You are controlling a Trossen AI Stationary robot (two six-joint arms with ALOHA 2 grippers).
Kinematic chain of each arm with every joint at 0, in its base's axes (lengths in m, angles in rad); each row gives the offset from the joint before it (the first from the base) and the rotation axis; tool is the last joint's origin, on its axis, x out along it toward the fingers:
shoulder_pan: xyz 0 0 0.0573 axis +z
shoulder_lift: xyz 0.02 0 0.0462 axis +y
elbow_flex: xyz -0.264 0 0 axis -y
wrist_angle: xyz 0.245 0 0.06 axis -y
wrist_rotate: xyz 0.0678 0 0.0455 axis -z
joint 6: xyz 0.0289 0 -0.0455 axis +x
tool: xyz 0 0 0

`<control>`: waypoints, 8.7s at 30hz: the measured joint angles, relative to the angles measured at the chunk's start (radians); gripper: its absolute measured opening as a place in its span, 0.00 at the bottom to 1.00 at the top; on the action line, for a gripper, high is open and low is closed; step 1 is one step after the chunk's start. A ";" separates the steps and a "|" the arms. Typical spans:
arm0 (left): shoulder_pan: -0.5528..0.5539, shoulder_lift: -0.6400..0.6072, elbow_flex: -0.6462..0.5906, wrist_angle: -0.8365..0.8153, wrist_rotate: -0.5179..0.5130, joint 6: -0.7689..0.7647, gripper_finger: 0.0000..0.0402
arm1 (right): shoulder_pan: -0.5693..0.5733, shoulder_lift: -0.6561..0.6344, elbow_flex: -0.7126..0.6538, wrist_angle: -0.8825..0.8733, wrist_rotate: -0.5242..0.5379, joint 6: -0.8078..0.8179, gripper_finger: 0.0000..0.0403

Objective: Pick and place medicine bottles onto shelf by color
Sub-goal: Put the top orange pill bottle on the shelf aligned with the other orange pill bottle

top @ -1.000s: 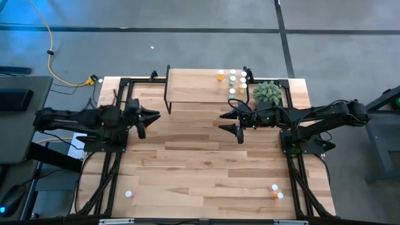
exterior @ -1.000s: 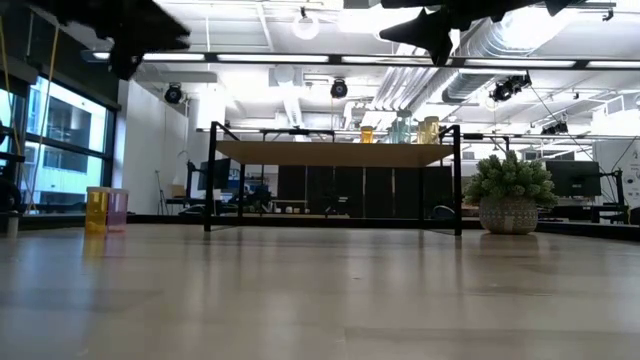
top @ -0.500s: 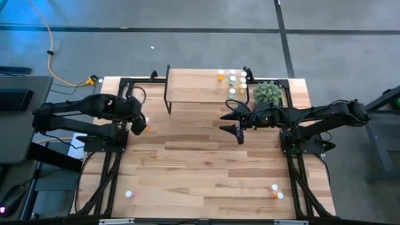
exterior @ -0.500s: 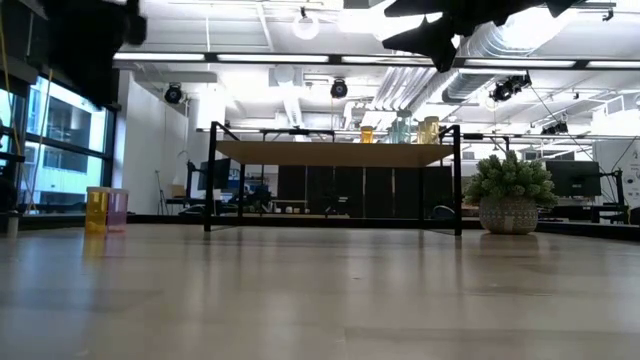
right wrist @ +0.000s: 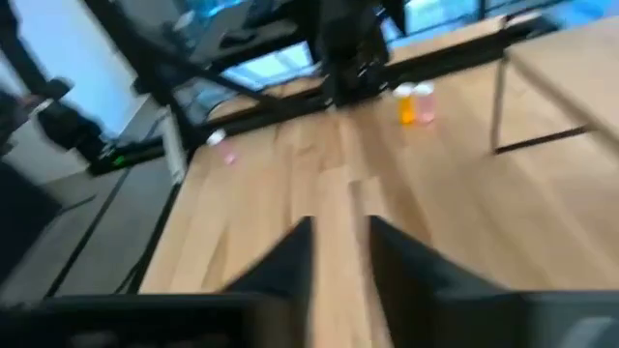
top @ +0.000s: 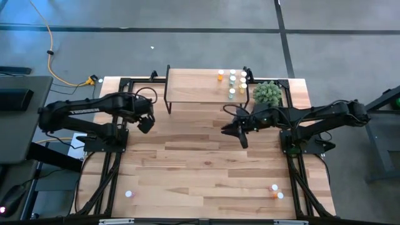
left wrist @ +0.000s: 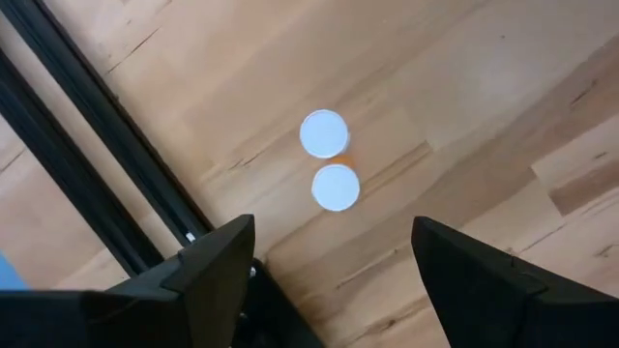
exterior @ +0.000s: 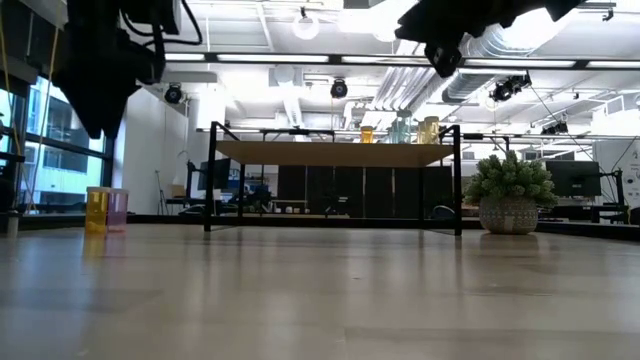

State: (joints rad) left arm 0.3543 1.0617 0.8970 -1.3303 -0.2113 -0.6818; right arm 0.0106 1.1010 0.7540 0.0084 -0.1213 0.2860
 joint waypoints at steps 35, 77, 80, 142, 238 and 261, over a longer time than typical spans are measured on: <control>0.024 0.030 -0.285 0.317 -0.017 -0.022 0.51 | -0.063 -0.008 -0.140 0.133 -0.122 0.118 0.00; 0.025 0.031 -0.328 0.387 -0.001 -0.004 0.32 | -0.062 -0.008 -0.141 0.132 -0.104 0.125 0.00; 0.025 0.031 -0.328 0.386 -0.001 -0.003 0.29 | -0.063 -0.008 -0.141 0.132 -0.104 0.126 0.00; 0.142 0.955 1.193 0.052 0.024 0.940 0.29 | -0.062 -0.008 -0.141 0.132 -0.017 0.158 0.00; -0.273 -0.447 -0.137 1.265 -0.049 0.423 0.00 | -0.155 0.662 0.372 0.337 0.652 -0.080 0.65; -0.273 -0.445 -0.137 1.244 -0.006 0.398 0.00 | -0.240 0.689 0.371 0.458 0.542 -0.156 0.65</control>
State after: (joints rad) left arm 0.0814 0.6167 0.7601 -0.0864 -0.2173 -0.2835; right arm -0.2298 1.7897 1.1252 0.4660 0.4205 0.1303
